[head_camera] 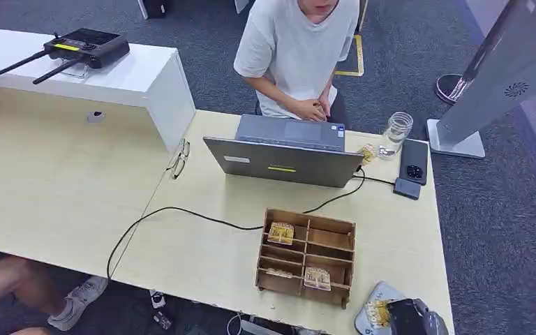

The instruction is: Pass the card to the sensor for recognition and then transmit it.

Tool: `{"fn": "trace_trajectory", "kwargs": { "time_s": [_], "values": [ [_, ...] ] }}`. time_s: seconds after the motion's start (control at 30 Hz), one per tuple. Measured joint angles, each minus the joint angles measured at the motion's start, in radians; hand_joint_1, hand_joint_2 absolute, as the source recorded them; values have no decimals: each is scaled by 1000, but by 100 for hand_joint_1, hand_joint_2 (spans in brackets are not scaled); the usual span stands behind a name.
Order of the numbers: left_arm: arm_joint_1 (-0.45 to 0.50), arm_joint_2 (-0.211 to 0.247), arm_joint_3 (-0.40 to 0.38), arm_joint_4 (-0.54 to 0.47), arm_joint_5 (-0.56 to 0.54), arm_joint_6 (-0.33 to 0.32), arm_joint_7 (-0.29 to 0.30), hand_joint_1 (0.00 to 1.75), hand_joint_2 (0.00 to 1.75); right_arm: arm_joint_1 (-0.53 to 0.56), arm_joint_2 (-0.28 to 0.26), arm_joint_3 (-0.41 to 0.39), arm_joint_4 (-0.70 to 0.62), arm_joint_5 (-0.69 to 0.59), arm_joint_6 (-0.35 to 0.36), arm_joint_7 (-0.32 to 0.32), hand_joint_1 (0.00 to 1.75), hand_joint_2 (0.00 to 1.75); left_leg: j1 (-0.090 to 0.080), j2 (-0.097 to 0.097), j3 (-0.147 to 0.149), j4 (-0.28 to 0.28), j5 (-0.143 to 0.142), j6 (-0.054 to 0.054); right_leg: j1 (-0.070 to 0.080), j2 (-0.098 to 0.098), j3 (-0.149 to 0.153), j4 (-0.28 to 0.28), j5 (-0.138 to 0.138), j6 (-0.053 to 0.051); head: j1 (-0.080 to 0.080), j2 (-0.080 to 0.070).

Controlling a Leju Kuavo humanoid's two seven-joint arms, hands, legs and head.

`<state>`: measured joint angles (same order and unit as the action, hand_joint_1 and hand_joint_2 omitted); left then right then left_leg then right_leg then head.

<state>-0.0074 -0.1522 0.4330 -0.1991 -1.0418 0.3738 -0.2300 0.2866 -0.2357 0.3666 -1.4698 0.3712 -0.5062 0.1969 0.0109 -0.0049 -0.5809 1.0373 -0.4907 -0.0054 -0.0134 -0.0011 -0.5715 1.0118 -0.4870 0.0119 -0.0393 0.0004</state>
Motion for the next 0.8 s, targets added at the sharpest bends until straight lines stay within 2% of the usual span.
{"fn": "trace_trajectory", "kwargs": {
  "time_s": [0.17, 0.8],
  "values": [
    [0, -7, 0, 0, -2, -2, 1, 0, 0, -24, 19, 23, 33, 66, -10, 24, 175, 175, 0, 0, 0, 0, 0, 0, 0, 0, 0, 0, 0, 0, 0, 0],
    [0, -8, 0, 0, -3, -2, 1, 0, 0, -36, 29, 32, 46, 93, -21, 29, 175, 175, 0, 0, 0, 0, 0, 0, 0, 0, 0, 0, 0, 0, 0, 0]
  ]
}}
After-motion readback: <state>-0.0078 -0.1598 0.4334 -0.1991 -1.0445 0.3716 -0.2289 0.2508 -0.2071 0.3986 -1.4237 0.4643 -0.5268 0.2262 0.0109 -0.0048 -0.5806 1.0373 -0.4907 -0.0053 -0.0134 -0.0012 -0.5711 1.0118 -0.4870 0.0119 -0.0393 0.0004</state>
